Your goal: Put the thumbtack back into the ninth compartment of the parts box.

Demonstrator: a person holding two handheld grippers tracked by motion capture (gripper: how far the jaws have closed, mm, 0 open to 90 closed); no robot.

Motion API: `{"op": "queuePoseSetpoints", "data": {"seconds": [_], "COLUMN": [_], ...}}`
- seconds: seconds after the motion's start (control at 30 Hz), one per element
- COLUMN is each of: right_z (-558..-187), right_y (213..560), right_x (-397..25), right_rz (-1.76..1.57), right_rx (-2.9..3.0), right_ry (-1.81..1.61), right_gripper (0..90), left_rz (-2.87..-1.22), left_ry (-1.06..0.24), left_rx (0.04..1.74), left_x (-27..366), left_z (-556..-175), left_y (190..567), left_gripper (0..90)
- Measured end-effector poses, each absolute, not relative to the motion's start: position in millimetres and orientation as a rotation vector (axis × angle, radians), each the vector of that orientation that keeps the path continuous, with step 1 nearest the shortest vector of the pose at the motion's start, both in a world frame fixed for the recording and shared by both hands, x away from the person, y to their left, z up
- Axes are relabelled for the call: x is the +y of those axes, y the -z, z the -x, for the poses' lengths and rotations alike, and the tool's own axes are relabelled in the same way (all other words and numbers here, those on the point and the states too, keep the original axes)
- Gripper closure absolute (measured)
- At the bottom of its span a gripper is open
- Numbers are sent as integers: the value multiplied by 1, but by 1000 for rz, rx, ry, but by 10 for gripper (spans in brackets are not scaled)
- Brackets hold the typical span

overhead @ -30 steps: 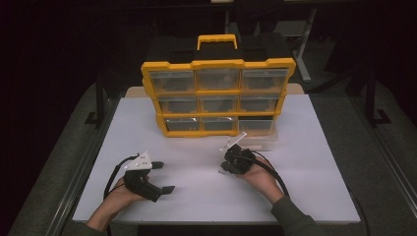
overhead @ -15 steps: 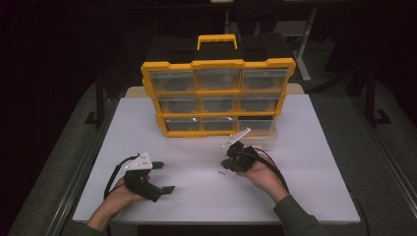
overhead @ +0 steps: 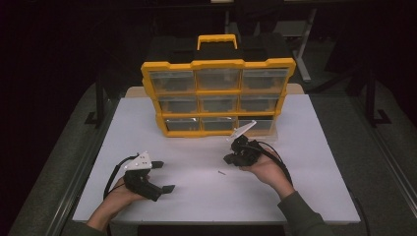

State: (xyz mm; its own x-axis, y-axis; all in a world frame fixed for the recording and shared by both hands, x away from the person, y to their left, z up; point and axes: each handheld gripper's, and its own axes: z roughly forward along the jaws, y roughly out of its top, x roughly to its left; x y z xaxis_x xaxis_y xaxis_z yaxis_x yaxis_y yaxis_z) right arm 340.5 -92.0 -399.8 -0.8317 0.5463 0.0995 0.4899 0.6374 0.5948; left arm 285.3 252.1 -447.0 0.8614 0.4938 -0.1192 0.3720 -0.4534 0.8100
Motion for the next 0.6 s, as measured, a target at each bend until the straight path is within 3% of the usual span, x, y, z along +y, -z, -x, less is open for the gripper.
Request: {"op": "queuePoseSetpoints", "data": {"seconds": [0.6], "right_z": [-351], "right_y": [366], "right_x": [-105], "right_rz": [-874], "right_rx": [2725], "right_ry": [-1009], "right_gripper": [862], "left_rz": [-2093], "left_ry": [-162], "left_rx": [640], "left_x": [254], "left_z": [-286], "left_y": [450], "left_gripper": [13]}}
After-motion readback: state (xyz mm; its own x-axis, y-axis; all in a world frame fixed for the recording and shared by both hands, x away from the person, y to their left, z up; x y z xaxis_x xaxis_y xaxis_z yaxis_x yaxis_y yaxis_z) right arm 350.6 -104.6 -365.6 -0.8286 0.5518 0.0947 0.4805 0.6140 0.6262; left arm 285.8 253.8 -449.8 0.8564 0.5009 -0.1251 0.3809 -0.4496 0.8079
